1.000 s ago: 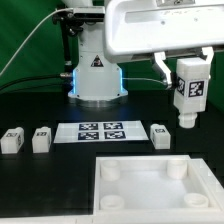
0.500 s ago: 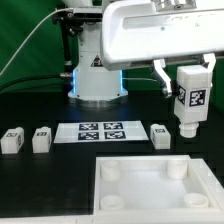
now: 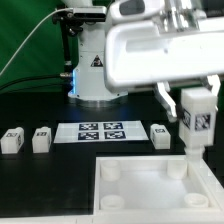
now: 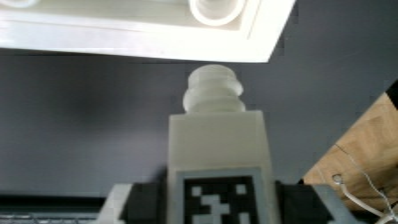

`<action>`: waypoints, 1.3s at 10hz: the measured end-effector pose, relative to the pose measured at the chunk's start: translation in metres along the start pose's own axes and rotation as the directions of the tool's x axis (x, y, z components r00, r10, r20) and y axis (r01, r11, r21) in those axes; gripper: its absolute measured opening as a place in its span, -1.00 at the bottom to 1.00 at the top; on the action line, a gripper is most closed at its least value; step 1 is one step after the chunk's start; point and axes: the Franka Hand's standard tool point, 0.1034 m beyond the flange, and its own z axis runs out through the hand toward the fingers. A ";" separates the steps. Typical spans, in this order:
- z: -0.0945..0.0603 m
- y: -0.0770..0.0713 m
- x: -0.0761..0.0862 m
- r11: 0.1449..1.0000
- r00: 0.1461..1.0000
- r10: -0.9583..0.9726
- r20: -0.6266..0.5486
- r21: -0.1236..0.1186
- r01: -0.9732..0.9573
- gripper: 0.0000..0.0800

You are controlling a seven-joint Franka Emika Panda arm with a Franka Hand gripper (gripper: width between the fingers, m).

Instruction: Assemble one leg

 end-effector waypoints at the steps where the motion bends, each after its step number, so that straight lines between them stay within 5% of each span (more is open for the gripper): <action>1: 0.012 0.004 -0.003 1.000 1.000 -0.004 -0.011 -0.004 0.004 -0.27; 3: 0.028 0.000 -0.020 1.000 1.000 -0.005 0.004 0.000 0.005 -0.27; 13: 0.049 -0.006 -0.050 1.000 1.000 -0.010 0.011 0.003 0.010 -0.27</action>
Offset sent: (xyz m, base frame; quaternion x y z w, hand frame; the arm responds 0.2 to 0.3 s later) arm -0.0056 0.0073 -0.0166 -0.0046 0.0204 0.0109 0.9997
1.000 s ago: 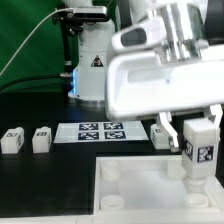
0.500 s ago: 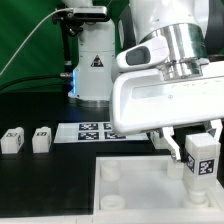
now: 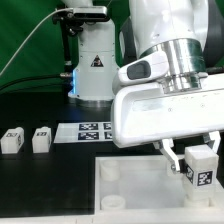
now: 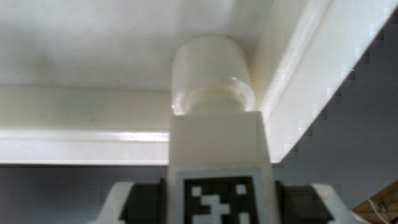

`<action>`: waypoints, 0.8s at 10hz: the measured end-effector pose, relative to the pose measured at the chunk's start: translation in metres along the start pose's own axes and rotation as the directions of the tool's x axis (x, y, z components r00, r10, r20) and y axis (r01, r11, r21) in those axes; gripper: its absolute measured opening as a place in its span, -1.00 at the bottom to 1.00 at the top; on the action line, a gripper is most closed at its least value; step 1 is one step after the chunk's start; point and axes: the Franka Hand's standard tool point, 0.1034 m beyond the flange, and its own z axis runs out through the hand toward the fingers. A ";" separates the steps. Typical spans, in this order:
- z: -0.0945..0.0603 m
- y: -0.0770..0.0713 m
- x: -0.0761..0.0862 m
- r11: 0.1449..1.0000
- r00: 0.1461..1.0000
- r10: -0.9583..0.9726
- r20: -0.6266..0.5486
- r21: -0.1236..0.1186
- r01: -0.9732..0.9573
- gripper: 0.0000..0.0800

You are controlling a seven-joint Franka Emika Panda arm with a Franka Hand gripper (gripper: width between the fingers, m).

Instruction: Assemble one leg

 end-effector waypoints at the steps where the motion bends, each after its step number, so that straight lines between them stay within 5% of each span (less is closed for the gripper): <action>1: 0.002 0.000 -0.006 1.000 1.000 0.003 0.000 -0.002 -0.003 -0.27; 6: 0.003 0.000 -0.008 1.000 1.000 0.017 0.013 -0.005 -0.017 -0.27; 8: 0.003 0.000 -0.008 1.000 1.000 0.017 0.013 -0.005 -0.017 0.43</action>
Offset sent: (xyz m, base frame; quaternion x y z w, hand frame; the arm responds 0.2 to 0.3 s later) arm -0.0040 -0.0055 -0.0015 -0.0235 -0.0181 0.0045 0.9995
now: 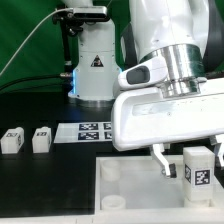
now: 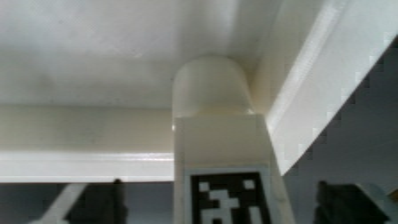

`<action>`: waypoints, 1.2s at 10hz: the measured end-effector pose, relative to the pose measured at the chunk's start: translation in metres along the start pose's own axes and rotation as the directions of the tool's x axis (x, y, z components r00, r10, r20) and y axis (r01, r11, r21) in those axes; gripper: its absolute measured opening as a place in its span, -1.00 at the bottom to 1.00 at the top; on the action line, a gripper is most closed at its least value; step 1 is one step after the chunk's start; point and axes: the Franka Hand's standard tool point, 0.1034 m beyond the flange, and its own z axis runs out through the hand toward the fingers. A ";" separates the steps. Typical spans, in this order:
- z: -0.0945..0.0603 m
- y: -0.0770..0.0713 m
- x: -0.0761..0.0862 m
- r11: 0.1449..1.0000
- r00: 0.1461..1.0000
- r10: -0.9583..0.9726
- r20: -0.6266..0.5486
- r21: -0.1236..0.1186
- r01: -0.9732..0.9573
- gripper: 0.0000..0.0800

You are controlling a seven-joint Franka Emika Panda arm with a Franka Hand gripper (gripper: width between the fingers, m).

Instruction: Assemble one leg

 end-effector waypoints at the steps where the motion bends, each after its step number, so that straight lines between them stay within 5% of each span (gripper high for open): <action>1: 0.000 0.000 0.000 1.000 1.000 0.000 0.000 0.000 0.000 0.43; 3: 0.000 0.000 -0.001 1.000 1.000 0.000 0.001 0.000 0.000 0.61; 8: 0.000 0.000 0.000 1.000 1.000 0.003 0.015 0.001 -0.003 0.62; 11: -0.013 -0.001 0.022 1.000 0.993 0.024 0.113 0.013 -0.026 0.62; 12: -0.011 -0.001 0.019 0.999 0.973 0.028 0.229 0.025 -0.034 0.62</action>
Offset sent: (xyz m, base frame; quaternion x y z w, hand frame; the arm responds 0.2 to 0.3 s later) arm 0.0000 0.0000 0.0000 0.0000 0.0000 0.0000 1.0000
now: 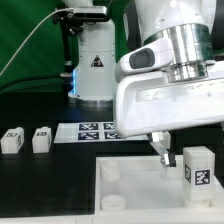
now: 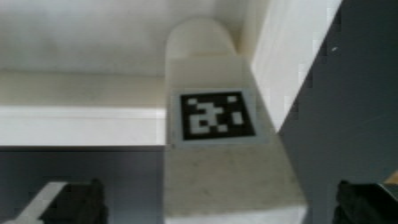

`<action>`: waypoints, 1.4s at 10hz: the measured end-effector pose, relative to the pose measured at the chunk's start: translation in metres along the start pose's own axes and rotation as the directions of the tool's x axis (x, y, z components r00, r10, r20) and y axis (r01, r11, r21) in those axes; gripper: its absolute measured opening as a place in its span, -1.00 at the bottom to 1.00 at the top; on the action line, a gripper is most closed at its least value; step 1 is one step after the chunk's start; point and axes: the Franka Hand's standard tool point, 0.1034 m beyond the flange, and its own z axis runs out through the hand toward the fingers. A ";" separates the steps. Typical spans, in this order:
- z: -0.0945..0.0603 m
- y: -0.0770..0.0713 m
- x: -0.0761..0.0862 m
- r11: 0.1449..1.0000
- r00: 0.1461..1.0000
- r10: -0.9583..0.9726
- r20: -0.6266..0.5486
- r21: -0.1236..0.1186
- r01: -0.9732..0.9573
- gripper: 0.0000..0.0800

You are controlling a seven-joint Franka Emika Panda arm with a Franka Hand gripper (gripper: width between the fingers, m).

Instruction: Assemble one leg

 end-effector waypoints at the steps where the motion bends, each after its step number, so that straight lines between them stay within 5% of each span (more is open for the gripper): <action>1: -0.002 -0.001 0.005 1.000 0.996 0.006 0.085 0.013 -0.007 0.62; 4: -0.002 -0.004 -0.001 0.998 0.927 0.021 0.375 0.044 -0.040 0.62; 7: 0.000 -0.003 0.003 0.997 0.897 0.019 0.442 0.054 -0.048 0.62; 8: 0.001 -0.003 0.002 0.997 0.896 0.019 0.443 0.054 -0.048 0.30; 9: 0.001 -0.003 0.002 0.997 0.895 0.035 0.444 0.048 -0.063 0.30; 10: 0.001 -0.003 0.002 0.997 0.895 0.035 0.444 0.047 -0.063 -0.10; 11: 0.001 -0.002 0.002 0.996 0.894 0.048 0.445 0.042 -0.074 -0.24; 12: 0.001 -0.003 0.002 0.975 0.870 0.212 0.446 -0.031 -0.221 -0.24; 14: 0.004 0.000 0.005 0.886 0.793 0.459 0.401 -0.138 -0.443 -0.24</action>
Offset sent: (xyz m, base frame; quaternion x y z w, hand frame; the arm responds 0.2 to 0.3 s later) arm 0.0049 -0.0035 -0.0036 -0.0014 -0.2828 0.0247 0.9589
